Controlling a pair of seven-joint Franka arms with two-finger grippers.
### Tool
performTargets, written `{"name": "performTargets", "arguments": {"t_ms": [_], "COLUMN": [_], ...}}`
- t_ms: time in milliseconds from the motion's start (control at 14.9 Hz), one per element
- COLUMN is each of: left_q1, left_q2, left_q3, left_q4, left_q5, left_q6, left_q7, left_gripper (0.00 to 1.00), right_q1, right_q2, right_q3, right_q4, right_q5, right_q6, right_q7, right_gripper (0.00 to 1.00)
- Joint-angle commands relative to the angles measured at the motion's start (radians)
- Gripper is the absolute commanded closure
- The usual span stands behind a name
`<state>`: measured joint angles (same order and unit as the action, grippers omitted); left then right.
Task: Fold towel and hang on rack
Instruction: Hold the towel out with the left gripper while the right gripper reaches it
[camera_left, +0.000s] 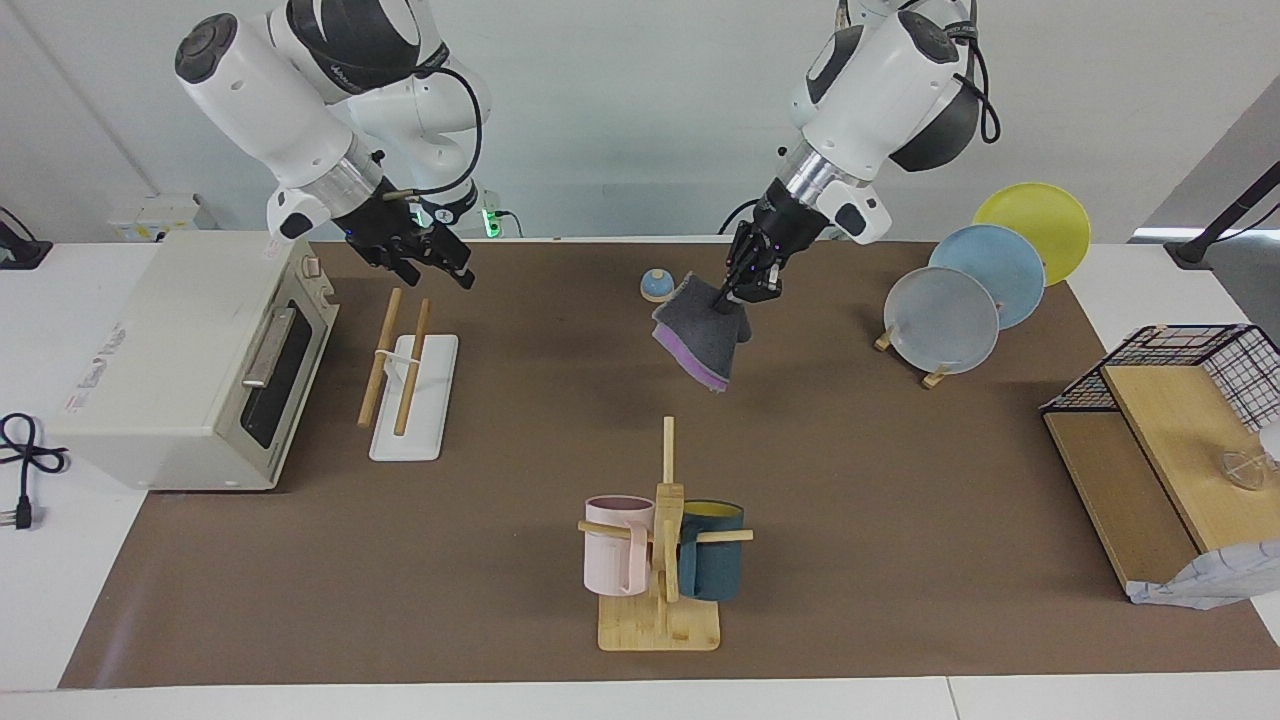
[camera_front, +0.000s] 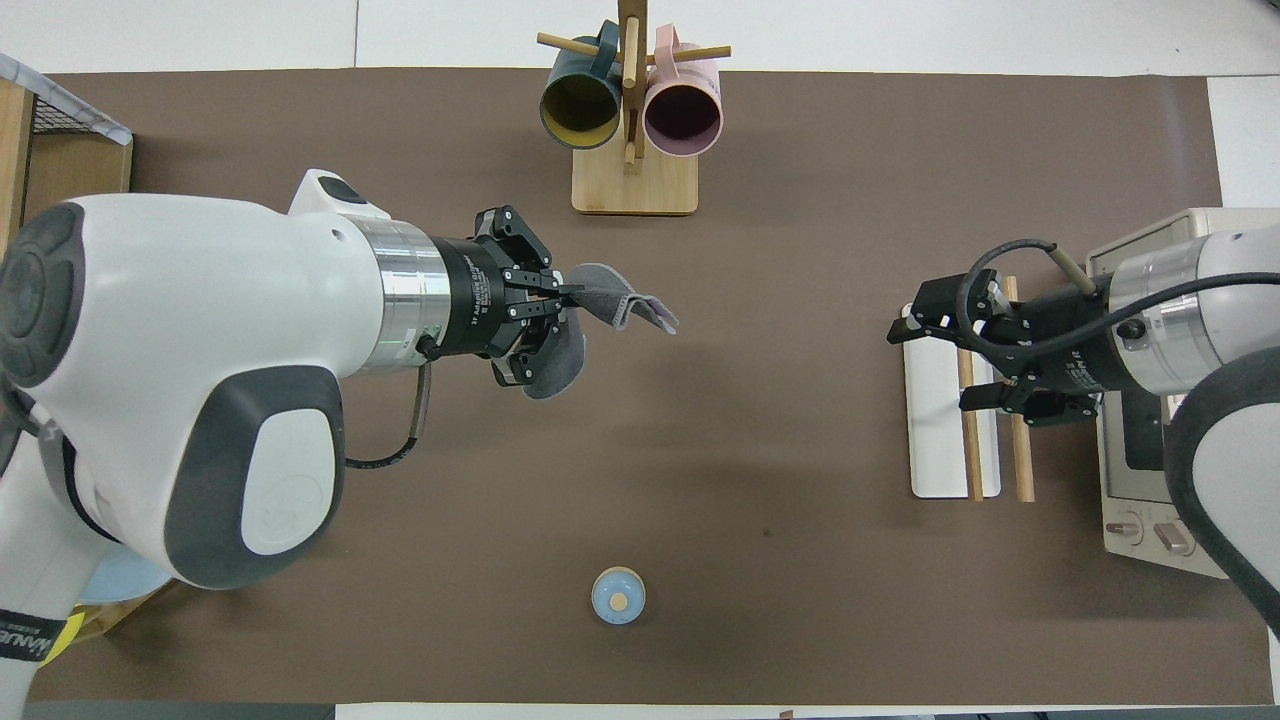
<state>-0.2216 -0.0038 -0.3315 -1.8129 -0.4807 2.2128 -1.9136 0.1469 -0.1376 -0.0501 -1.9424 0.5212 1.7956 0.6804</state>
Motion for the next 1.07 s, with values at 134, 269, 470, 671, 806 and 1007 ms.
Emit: {"name": "performTargets", "arguments": {"t_ms": [134,269,470,671,806,1007], "left_q1": [-0.114,-0.124,-0.148,-0.165,-0.165,-0.165], "left_q2": [-0.074,-0.076,-0.087,-0.088,-0.088,-0.087], "left_q3": [0.008,0.008,0.006,0.008,0.008,0.008], "left_q4": [-0.141,-0.152,-0.174,-0.174,-0.174,-0.172], "left_q5": [-0.044,-0.044,-0.044,-0.044,-0.044,-0.044], "left_q6": [0.226,0.246,0.289,0.298,0.304,0.306], "left_q7": [-0.235,-0.286,-0.337,-0.375,-0.378,-0.387], "left_gripper": [1.00,1.00,1.00,1.00,1.00,1.00], "right_q1": [0.091,0.124,0.183,0.215,0.244,0.261], "right_q2": [-0.042,-0.033,-0.002,0.016,0.042,0.059], "right_q3": [-0.002,-0.002,-0.002,-0.002,-0.002,-0.002], "right_q4": [-0.092,-0.090,-0.082,-0.082,-0.073,-0.064], "right_q5": [0.206,0.207,0.240,0.241,0.246,0.257], "right_q6": [0.220,0.260,0.323,0.370,0.416,0.448], "right_q7": [0.499,0.557,0.603,0.620,0.622,0.628], "right_gripper": [0.00,0.00,0.00,0.00,0.00,0.00]}}
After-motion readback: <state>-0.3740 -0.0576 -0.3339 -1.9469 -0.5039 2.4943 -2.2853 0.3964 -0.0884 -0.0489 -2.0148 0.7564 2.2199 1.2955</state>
